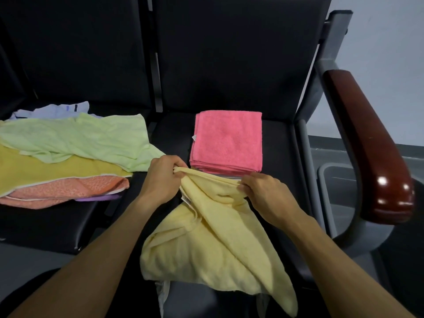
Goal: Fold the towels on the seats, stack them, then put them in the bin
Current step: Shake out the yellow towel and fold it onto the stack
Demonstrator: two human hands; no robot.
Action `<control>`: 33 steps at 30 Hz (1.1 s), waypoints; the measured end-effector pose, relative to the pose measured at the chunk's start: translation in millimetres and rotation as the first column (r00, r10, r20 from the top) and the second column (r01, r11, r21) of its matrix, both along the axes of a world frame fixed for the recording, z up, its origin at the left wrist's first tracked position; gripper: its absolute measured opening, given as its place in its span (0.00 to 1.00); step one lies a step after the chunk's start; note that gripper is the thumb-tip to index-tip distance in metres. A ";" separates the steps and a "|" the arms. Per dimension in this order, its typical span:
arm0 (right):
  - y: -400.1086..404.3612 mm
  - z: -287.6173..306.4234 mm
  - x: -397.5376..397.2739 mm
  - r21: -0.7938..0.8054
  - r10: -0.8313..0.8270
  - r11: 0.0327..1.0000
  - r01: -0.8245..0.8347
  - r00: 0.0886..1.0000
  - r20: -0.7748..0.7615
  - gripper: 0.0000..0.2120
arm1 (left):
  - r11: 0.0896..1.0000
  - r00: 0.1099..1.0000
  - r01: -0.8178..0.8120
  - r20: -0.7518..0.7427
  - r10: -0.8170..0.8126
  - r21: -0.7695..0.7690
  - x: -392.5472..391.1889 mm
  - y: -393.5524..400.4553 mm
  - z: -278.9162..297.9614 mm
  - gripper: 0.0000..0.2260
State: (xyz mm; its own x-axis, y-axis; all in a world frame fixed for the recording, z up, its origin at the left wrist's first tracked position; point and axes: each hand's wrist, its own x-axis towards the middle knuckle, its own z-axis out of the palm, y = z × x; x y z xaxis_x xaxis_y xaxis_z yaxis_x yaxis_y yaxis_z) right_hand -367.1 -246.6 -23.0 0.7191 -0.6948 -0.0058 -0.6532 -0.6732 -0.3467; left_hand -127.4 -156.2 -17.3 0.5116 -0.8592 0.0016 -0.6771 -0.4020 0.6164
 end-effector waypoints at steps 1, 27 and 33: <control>1.2 -0.5 -0.5 0.003 0.017 1.000 -0.017 1.000 -0.005 0.12 | 1.000 1.000 -0.006 -0.015 0.006 -0.006 0.1 0.1 0.9 0.09; 8.8 50.5 -11.8 -0.181 -0.083 0.971 0.154 0.934 0.347 0.08 | 0.974 0.997 -0.003 0.070 0.020 -0.227 -19.9 17.5 69.7 0.07; 28.3 156.6 -18.0 -0.330 -0.046 0.937 0.116 0.976 0.213 0.14 | 0.946 0.996 -0.022 0.073 0.049 -0.325 -24.0 38.0 159.7 0.09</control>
State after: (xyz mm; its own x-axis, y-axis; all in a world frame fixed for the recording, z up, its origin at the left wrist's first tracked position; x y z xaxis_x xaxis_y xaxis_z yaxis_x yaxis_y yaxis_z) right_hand -385.0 -218.3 133.6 0.6224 -0.6859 0.3770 -0.6514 -0.7210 -0.2363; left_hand -151.5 -118.2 142.4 0.5287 -0.7870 0.3180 -0.7178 -0.2147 0.6623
